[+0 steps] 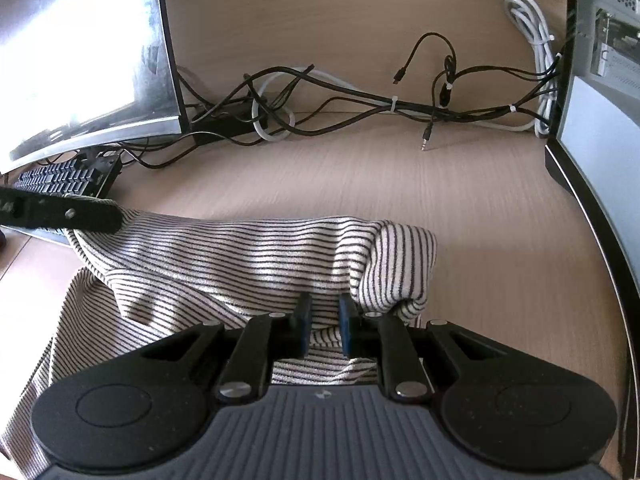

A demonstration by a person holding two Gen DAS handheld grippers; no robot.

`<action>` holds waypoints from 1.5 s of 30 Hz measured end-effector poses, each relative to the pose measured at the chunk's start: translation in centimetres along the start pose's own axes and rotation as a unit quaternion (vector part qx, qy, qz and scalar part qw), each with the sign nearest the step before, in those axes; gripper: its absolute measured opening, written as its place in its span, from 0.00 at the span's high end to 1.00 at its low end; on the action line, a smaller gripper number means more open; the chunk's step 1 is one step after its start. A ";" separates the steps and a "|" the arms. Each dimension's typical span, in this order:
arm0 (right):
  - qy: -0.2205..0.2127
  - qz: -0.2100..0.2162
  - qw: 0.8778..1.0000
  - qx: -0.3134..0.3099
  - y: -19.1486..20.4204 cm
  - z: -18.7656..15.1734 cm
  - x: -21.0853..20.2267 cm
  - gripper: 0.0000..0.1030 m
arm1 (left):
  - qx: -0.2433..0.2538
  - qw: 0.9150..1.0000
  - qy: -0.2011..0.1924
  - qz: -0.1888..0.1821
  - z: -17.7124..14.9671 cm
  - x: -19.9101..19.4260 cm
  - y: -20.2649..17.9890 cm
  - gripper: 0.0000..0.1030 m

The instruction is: Fold clothes

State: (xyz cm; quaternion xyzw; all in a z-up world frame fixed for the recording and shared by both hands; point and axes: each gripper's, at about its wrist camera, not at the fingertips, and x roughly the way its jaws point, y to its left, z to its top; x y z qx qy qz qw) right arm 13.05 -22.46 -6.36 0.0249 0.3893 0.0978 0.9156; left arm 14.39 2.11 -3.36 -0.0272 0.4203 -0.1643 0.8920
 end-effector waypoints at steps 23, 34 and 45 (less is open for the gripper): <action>-0.070 0.055 0.996 -0.010 1.1 4.1 -3.7 0.63 | 0.003 1.000 0.017 -0.011 -1.7 1.9 0.5 0.29; 0.013 0.029 0.999 0.006 -0.3 -0.1 -0.6 0.64 | 0.004 0.999 0.015 -0.028 -1.7 2.2 0.7 0.22; 0.003 0.020 1.000 -0.019 -0.5 0.4 0.6 0.64 | 0.026 0.999 0.006 -0.026 -0.4 3.6 0.1 0.20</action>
